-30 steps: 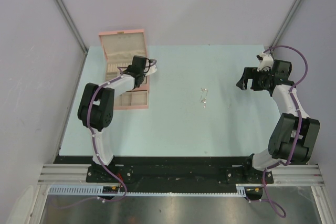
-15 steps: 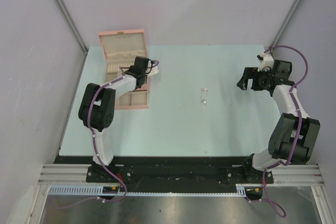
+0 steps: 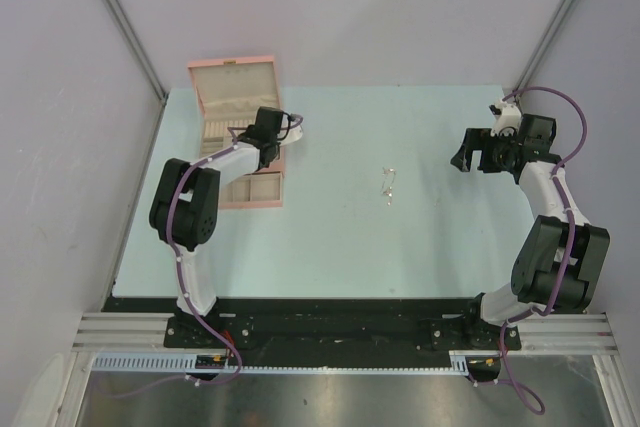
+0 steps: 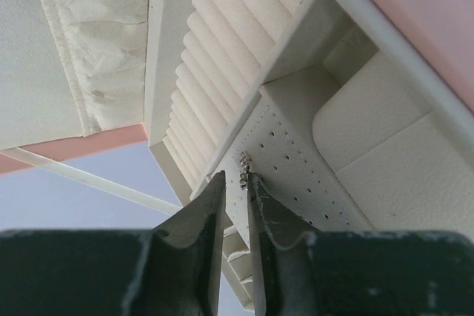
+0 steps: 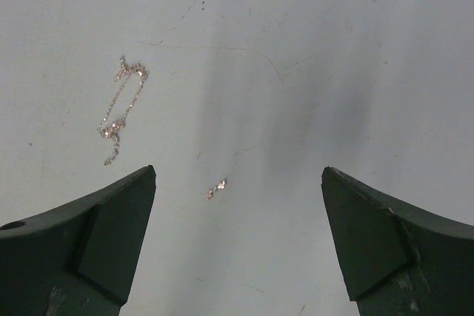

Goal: Organize the mixed jewelry

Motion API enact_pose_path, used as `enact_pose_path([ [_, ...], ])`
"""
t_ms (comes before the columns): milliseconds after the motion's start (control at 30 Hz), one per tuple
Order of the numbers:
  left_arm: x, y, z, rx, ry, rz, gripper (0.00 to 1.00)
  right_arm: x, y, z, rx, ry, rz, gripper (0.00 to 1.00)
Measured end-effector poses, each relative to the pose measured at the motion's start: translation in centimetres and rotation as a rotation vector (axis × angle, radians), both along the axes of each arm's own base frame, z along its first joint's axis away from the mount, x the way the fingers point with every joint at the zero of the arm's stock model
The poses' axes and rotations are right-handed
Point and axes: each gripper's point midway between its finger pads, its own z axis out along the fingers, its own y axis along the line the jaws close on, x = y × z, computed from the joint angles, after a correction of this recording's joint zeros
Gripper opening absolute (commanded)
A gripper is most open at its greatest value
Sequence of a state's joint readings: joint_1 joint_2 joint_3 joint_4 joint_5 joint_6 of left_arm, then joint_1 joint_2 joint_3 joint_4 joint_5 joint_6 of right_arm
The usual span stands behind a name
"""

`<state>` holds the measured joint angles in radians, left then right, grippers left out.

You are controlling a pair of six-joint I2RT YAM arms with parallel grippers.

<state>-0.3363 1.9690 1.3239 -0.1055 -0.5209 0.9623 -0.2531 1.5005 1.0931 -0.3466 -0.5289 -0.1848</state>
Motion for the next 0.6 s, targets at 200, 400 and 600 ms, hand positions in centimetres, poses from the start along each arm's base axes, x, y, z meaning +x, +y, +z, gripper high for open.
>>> enact_pose_path([
  [200, -0.1, -0.1, 0.3, 0.002, 0.004, -0.008, 0.27, 0.0, 0.0, 0.0, 0.000, 0.000, 0.000, 1.00],
  [400, -0.6, -0.2, 0.7, -0.012, 0.018, -0.017, 0.28, 0.0, 0.0, 0.0, 0.000, 0.000, 0.000, 1.00],
  [600, -0.4, -0.5, 1.7, -0.055, 0.019, -0.010, 0.29, 0.0, 0.0, 0.0, 0.000, 0.000, 0.000, 1.00],
])
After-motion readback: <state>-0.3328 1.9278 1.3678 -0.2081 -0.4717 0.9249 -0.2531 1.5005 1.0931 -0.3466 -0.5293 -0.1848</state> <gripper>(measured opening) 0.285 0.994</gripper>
